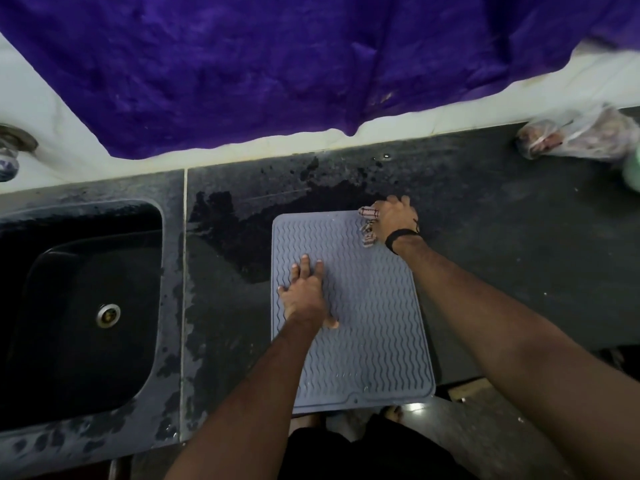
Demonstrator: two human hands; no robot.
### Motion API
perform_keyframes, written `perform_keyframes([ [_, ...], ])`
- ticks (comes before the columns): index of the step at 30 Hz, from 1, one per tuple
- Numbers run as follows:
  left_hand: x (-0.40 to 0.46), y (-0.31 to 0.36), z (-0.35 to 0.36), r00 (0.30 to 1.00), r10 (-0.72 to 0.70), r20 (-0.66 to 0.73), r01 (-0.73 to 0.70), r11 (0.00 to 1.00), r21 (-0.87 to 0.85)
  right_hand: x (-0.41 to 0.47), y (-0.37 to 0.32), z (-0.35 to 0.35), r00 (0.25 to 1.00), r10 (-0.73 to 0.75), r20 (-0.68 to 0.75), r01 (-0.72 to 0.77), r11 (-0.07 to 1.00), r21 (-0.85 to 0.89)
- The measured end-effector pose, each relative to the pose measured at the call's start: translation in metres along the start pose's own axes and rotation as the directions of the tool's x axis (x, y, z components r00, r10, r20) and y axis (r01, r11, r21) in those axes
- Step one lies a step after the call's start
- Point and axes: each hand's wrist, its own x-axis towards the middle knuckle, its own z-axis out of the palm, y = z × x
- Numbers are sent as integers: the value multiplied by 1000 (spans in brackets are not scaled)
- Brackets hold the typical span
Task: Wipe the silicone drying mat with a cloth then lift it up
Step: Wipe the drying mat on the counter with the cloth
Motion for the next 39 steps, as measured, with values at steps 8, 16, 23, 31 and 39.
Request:
perform_keyframes([
  [8,-6,7,-5,1000,-26,6,26,1000,10,-84,12,19,991,-116,63,117,993,-1],
  [16,-9,-9,-9,994,66,-88,-66,998,5,-88,21,0,993,-96,-67,110,961,255],
  [23,7,-43,-25,998,26,-61,-24,999,35,-36,-58,-7,986,-134,-104,153,969,196],
  [31,8,-45,-22,999,18,-38,-17,1000,26,-28,-135,33,994,-106,11,104,988,118],
  [39,9,-48,-19,999,31,-30,-31,999,19,-11,-140,23,1000,16,-2,-16,998,54],
])
